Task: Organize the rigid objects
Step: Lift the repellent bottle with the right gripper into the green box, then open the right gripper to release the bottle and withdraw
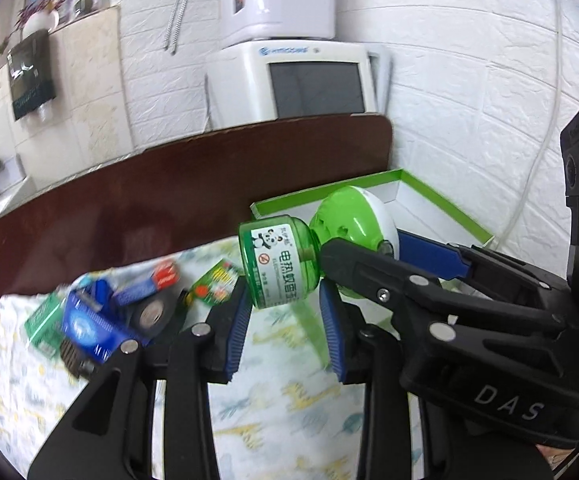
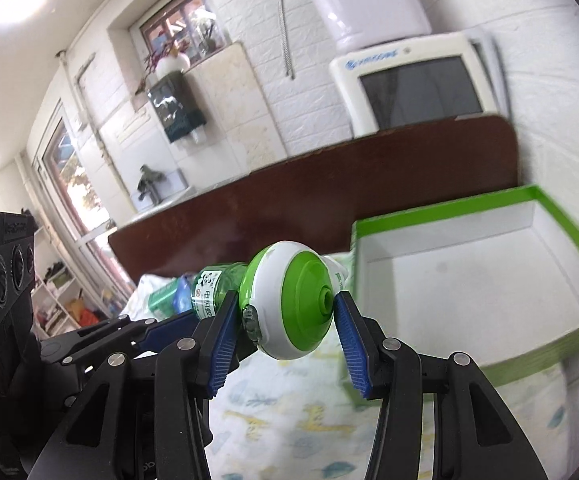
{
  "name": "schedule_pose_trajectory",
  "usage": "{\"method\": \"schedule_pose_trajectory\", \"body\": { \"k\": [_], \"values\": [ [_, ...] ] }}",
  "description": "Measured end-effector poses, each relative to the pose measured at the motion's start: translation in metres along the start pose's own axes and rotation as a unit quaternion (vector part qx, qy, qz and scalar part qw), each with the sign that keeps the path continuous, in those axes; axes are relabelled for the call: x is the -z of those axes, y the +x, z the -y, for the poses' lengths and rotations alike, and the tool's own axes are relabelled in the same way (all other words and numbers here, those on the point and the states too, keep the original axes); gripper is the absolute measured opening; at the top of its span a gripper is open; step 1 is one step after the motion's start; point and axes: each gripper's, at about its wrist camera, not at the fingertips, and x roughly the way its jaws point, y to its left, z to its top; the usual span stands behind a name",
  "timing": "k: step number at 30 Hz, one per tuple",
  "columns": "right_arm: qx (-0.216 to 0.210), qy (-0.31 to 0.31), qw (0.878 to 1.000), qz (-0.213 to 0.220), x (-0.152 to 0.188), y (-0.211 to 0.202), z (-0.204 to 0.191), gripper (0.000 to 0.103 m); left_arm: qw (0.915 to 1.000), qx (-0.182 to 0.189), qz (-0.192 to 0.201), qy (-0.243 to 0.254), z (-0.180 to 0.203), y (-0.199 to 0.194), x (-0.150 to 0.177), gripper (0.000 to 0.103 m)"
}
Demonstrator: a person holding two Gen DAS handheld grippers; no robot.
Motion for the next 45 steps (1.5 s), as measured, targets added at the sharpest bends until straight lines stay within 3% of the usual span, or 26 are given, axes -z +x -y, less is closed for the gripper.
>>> {"method": "schedule_pose_trajectory", "body": {
  "k": [7,16,24,28,32,36,38,40,41,45],
  "values": [
    [0.026,0.027,0.999,0.025,-0.026,-0.009,0.048,0.05,0.999,0.028,-0.007,0.035,0.033,0.039,-0.037,0.031],
    [0.065,0.085,0.994,0.028,-0.043,0.002,0.122,0.05,0.9925,0.078,-0.057,0.076,0.073,0.112,-0.07,0.031],
    [0.128,0.125,0.984,-0.01,-0.042,0.024,0.171,0.051,0.982,0.101,-0.127,0.096,0.093,0.169,-0.072,0.031],
    [0.154,0.139,0.978,-0.037,-0.04,0.04,0.184,0.051,0.9793,0.094,-0.135,0.117,0.102,0.182,-0.07,0.031],
    [0.154,0.163,0.972,-0.065,-0.035,0.052,0.199,0.05,0.9761,0.103,-0.15,0.12,0.107,0.19,-0.068,0.033],
    [0.176,0.153,0.971,-0.049,-0.036,0.046,0.199,0.049,0.9733,0.105,-0.154,0.134,0.115,0.185,-0.065,0.033],
    [0.185,0.148,0.97,-0.049,-0.035,0.045,0.198,0.049,0.9709,0.108,-0.161,0.141,0.118,0.182,-0.062,0.036],
    [0.19,0.146,0.97,-0.051,-0.034,0.044,0.197,0.049,0.9679,0.106,-0.178,0.142,0.116,0.18,-0.059,0.053],
    [0.192,0.145,0.969,-0.055,-0.033,0.043,0.197,0.049,0.9685,0.101,-0.18,0.14,0.114,0.18,-0.058,0.056],
    [0.215,0.145,0.963,-0.069,-0.035,0.039,0.193,0.049,0.9733,0.086,-0.17,0.128,0.099,0.165,-0.055,0.06]
  ]
}}
